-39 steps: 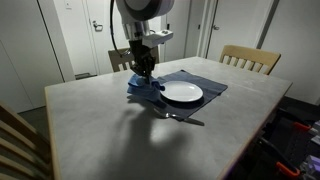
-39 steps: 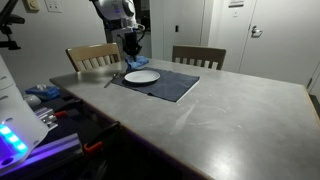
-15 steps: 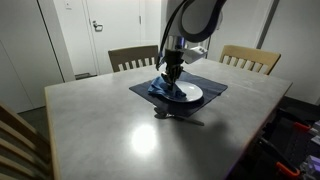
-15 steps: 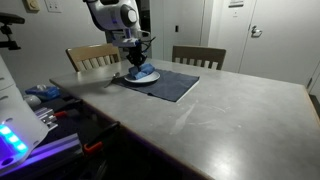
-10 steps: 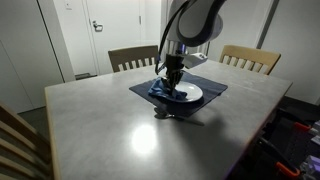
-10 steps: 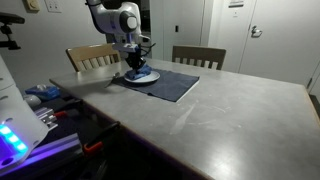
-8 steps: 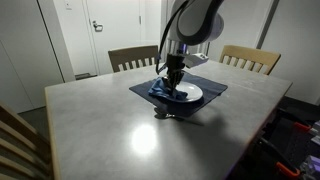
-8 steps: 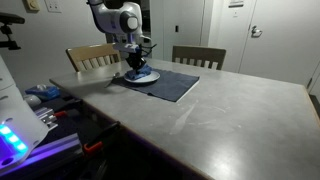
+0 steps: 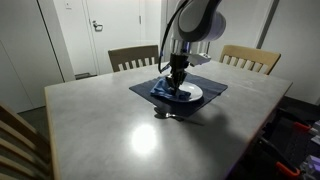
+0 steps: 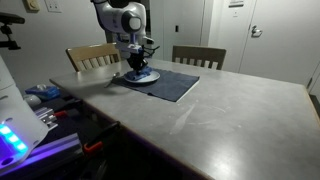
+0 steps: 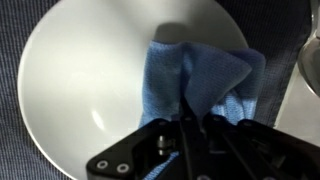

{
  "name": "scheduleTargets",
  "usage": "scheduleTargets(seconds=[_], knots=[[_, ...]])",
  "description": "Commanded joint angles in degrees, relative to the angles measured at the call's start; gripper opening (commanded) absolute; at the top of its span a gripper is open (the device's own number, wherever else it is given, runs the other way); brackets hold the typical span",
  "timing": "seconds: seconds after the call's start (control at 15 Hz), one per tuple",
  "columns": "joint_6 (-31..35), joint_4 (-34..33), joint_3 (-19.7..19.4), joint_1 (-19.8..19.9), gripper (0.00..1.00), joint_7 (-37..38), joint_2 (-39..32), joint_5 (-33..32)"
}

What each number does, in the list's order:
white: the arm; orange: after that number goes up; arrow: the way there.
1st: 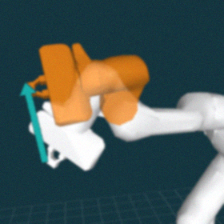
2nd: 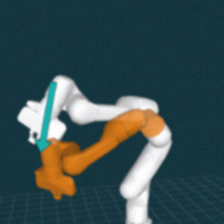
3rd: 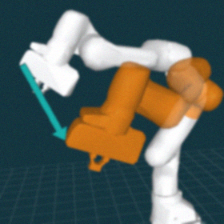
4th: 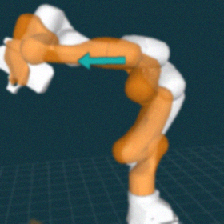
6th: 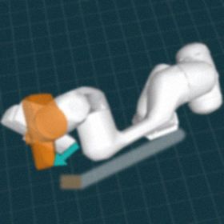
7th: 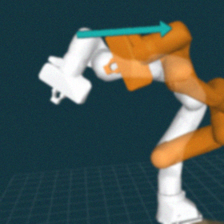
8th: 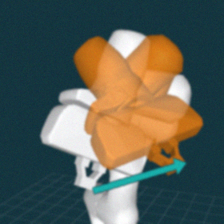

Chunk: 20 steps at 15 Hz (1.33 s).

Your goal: Use the blue towel to wipe the white plate

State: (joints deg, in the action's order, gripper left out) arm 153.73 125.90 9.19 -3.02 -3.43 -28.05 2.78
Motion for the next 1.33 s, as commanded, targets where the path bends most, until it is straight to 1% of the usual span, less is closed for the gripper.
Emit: scheduleTargets(seconds=[0.0,0.13,0.33,0.67,0.87,1.27], knots=[[-4.84,0.12,-0.51,1.62,0.02,-1.98,-2.15,1.16],[-6.75,-0.34,-0.93,1.73,0.02,-1.64,-2.39,1.2],[-9.53,-0.8,-2.76,0.89,0.02,1.33,-2.74,0.72],[-12.52,-1.63,-5.81,-0.22,0.02,9.67,-3.36,0.72],[-10.43,-1.7,-7.11,-0.69,0.02,13.73,-3.51,0.56],[-4.3,-1.95,-7.77,-0.91,0.02,16.3,-4.08,0.72]])
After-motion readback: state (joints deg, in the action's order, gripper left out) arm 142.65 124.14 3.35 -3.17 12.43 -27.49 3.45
